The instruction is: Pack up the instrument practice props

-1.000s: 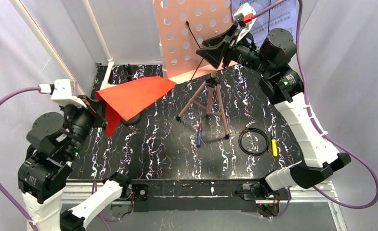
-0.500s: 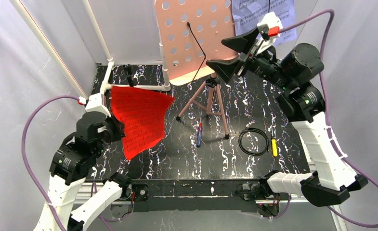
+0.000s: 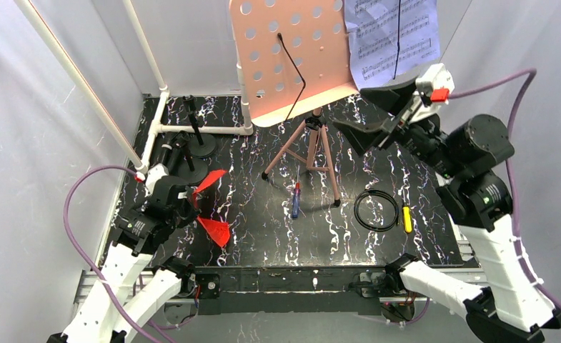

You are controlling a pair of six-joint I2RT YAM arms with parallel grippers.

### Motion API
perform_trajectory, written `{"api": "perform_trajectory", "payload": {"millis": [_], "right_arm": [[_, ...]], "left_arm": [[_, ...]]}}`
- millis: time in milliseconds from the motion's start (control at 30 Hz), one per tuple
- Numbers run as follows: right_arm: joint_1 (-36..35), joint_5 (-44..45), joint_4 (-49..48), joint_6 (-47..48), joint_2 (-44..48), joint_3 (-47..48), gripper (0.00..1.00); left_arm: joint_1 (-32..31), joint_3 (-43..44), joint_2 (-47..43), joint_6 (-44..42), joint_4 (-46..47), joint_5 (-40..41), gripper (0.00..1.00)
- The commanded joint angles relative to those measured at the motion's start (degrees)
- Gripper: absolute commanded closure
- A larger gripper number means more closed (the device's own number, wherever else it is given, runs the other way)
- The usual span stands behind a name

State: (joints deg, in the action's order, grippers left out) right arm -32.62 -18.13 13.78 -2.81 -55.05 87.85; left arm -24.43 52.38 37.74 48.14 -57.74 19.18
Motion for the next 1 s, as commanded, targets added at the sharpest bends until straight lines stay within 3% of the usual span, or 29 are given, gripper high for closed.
{"api": "perform_trajectory", "payload": {"millis": [0,300,533,700,967], "right_arm": [[0.20,4.42,2.01,1.92,5.52,-4.42,0.01],[0.27,7.41,9.08,4.56,13.33,-11.32,0.01],[0.21,10.56,11.37,6.31,17.89,-15.71,0.01],[0.25,11.80,11.21,6.49,20.88,-18.58,0.01],[-0.03,12.41,11.44,6.94,23.69,-20.19,0.01]], "left_arm": [[2.61,-3.07,-1.89,8.64,-0.49,4.51,1.00],[13.08,-15.45,-10.92,22.22,1.34,2.53,1.00],[13.88,-21.98,-20.67,36.47,-4.27,6.07,1.00],[13.89,-24.11,-24.87,39.89,-6.18,11.43,1.00],[13.89,-26.92,-21.05,40.27,-3.63,16.94,1.00]]}}
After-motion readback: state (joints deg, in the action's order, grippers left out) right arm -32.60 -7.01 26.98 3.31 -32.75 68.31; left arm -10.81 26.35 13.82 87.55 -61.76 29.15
